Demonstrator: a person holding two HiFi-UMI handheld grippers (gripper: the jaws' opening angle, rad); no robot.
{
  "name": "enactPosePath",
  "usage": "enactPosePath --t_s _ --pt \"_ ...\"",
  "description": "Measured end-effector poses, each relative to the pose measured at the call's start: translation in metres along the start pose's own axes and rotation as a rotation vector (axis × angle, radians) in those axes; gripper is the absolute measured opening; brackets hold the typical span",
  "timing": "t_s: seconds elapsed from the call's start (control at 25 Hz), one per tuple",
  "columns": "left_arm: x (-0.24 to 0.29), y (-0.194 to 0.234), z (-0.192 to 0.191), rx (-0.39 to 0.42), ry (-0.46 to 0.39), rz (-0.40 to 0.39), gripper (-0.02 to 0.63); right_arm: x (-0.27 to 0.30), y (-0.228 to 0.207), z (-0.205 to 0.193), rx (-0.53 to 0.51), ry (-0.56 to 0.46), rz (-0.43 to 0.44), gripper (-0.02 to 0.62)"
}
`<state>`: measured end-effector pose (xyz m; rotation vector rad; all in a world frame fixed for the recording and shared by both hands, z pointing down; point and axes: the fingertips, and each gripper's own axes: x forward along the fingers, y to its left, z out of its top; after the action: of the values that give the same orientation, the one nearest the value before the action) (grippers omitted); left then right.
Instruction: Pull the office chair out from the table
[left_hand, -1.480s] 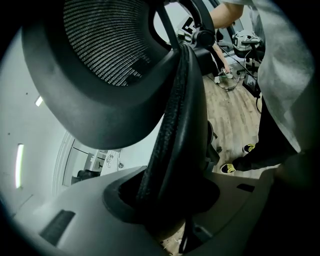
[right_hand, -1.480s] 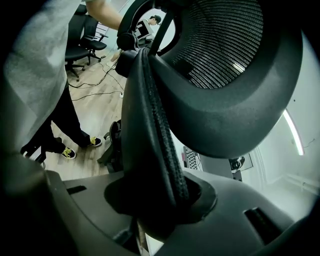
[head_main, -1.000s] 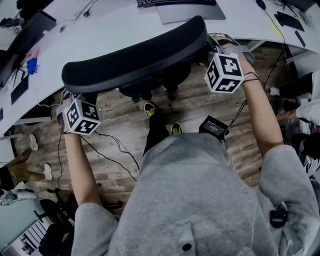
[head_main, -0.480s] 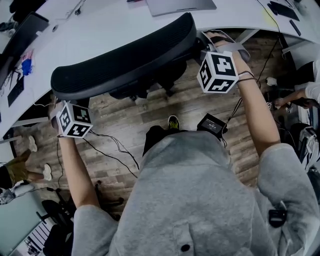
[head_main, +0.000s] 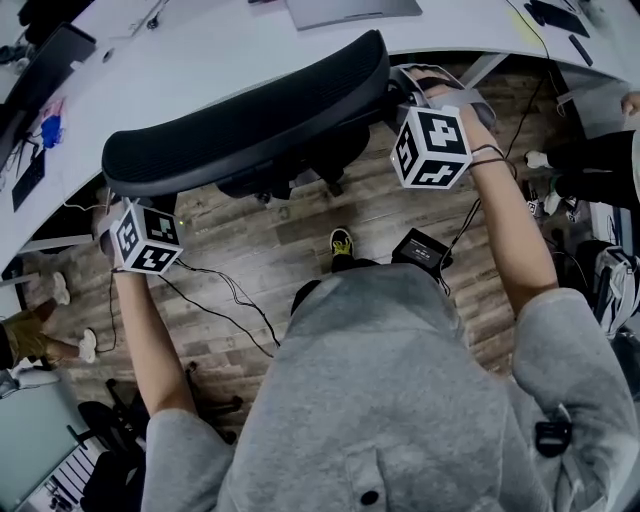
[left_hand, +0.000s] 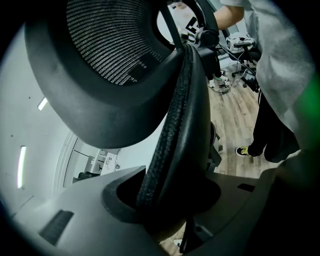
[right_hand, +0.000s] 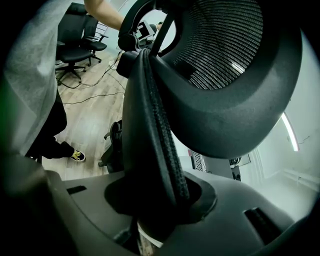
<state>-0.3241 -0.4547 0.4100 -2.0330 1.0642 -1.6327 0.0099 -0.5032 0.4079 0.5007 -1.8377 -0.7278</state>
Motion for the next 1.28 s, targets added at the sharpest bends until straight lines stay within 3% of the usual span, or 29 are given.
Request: enactPosePath --t_s 1.28 --pt "-0.145 -0.163 0.017 0.015 0.0 -0.015 0.181 -0.157 0.154 -0.009 0.016 0.011 0.005 0.146"
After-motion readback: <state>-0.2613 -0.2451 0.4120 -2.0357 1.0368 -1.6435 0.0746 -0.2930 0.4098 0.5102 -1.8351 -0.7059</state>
